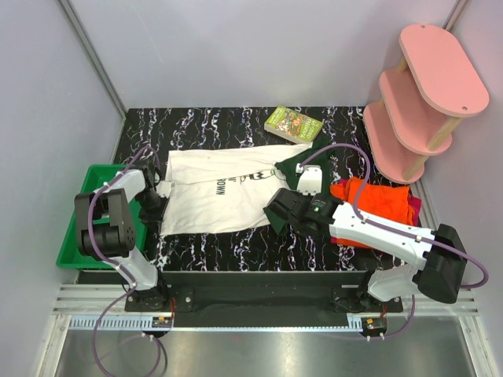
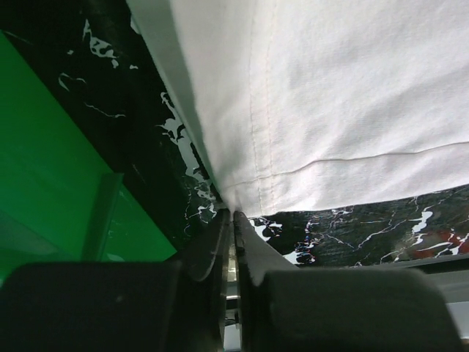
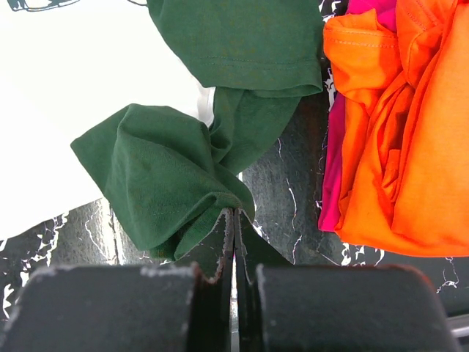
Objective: Fold and stack the t-shirts
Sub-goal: Fold the tshirt
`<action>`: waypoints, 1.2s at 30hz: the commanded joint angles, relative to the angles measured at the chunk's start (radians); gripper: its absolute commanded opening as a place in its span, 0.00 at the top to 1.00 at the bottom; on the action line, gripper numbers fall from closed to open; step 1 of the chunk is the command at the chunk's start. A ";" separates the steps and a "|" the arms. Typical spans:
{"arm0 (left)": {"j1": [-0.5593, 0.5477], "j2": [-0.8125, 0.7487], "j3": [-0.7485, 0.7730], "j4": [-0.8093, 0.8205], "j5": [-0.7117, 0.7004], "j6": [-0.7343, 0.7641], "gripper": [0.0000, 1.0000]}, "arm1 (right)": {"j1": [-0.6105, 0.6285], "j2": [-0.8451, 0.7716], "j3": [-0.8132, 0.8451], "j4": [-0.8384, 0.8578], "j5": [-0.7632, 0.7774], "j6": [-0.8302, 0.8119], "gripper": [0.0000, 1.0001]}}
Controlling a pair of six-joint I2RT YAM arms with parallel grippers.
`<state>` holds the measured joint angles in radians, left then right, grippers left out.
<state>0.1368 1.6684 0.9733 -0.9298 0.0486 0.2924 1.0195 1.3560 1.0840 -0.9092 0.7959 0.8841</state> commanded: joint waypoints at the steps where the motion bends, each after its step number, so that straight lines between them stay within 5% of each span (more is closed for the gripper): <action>1: 0.006 -0.035 0.024 -0.007 -0.021 0.011 0.98 | 0.008 -0.017 0.002 0.023 0.035 -0.007 1.00; 29: 0.011 -0.326 0.054 -0.032 0.102 0.001 1.00 | 0.010 -0.092 -0.067 0.032 0.023 0.007 1.00; 36: 0.012 -0.538 0.024 0.049 0.128 0.008 1.00 | 0.010 -0.155 -0.078 0.001 0.045 -0.014 1.00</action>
<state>0.1413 1.2640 0.9947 -0.9485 0.1425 0.2958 1.0206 1.2495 0.9981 -0.8886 0.7956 0.8745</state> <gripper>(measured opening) 0.005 0.010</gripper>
